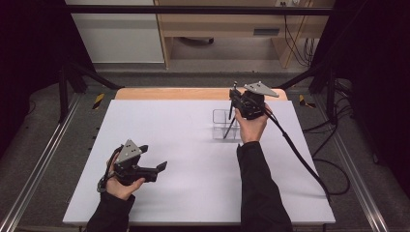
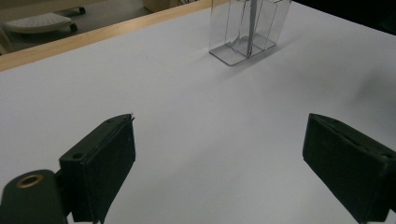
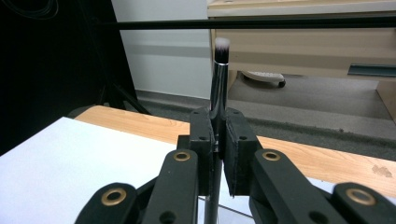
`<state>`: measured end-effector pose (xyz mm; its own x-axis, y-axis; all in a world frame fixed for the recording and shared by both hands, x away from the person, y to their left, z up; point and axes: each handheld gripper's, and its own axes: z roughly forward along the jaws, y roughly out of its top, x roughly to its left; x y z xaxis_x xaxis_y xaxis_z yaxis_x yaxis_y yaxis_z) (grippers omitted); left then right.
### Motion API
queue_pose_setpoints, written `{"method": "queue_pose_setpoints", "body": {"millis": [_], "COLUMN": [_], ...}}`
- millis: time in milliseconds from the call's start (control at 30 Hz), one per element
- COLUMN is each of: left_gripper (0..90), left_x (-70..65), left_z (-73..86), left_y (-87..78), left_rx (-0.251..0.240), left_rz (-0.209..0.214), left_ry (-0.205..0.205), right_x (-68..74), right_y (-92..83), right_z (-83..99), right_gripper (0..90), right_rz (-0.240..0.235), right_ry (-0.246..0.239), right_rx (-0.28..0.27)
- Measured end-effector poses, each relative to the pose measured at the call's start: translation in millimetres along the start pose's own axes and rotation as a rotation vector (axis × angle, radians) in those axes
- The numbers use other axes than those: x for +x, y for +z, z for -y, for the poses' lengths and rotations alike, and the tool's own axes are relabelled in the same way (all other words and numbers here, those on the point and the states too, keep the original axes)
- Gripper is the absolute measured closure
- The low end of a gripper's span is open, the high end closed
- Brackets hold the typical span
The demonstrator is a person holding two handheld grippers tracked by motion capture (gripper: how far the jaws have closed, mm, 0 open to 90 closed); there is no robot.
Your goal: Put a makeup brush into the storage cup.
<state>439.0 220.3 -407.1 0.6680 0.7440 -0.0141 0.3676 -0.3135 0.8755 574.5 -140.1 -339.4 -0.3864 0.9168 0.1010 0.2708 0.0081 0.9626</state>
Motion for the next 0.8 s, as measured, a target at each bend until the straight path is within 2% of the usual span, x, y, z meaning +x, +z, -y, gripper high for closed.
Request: {"method": "queue_pose_setpoints", "body": {"millis": [800], "left_gripper": [8.4], "left_x": [0.4], "left_z": [0.0], "left_y": [-0.8], "left_rx": [-0.002], "left_rz": [-0.001], "left_ry": [0.001], "right_x": [3.8], "right_y": [14.4], "right_z": [16.8], "right_gripper": [84.0], "right_rz": [0.015], "right_ry": [-0.022], "right_rx": [0.041]}}
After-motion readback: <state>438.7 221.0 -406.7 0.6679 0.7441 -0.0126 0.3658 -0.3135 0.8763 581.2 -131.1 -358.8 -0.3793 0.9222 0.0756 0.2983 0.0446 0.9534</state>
